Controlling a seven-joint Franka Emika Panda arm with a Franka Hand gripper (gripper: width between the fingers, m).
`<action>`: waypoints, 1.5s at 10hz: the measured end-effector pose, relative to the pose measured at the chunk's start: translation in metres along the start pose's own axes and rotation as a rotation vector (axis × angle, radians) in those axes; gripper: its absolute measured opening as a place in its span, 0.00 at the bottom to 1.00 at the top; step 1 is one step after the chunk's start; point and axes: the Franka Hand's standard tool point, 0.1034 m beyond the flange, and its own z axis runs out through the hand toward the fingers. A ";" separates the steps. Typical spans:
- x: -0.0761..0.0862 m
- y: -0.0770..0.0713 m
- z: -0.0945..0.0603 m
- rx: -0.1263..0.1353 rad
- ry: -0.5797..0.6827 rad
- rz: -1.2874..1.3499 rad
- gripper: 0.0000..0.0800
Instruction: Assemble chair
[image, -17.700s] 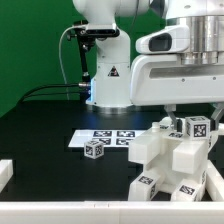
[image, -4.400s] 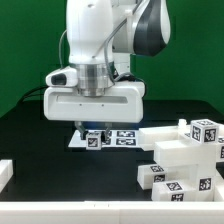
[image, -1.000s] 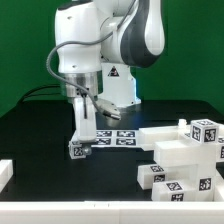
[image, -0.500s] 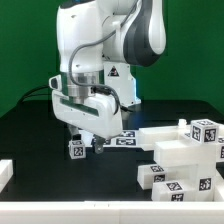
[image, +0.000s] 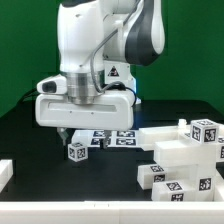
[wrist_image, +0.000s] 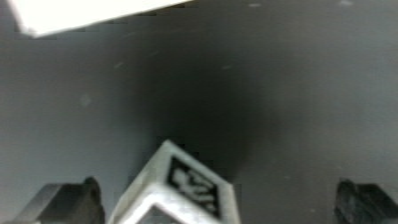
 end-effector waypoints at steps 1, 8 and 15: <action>0.000 0.006 0.000 -0.003 0.001 -0.017 0.81; 0.011 0.002 -0.003 -0.018 -0.028 -0.483 0.81; 0.008 0.003 -0.003 -0.021 -0.023 -0.246 0.35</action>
Offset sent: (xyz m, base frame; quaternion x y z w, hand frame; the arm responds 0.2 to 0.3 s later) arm 0.0000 0.0000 0.0000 0.0000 0.0000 -0.1938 0.9810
